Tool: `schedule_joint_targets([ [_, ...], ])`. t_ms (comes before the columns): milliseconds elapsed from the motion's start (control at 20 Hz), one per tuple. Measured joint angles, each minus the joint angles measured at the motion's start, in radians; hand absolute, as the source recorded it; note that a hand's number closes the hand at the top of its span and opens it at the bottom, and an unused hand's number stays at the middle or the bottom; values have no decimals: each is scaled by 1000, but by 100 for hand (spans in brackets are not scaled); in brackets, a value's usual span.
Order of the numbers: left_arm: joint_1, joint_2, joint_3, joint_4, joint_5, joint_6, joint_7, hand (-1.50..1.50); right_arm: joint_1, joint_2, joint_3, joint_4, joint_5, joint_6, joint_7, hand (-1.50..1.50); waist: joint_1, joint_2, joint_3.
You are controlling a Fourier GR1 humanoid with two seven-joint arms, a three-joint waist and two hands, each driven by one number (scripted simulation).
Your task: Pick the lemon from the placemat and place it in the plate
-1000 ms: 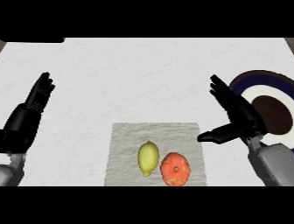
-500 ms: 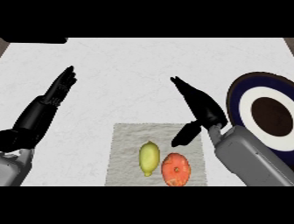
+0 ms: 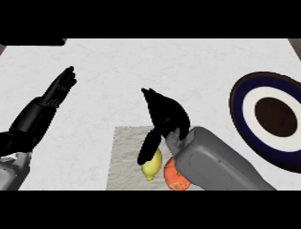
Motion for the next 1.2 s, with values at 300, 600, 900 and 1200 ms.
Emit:
schedule_joint_targets([
  [300,11,2,25,6,0,-25,-8,0,-11,38,-21,-14,-109,67,89,-150,-6,0,0],
  [600,-2,-3,43,15,-8,-36,3,0,-58,-12,-72,1,-178,104,136,-150,-12,0,0],
  [900,20,-22,51,11,-21,-51,-7,0,-69,-61,-115,7,-225,121,138,-150,-10,0,0],
  [1200,18,-40,62,1,-41,-55,7,0,-63,-52,-104,42,-265,138,117,-150,-6,1,1],
])
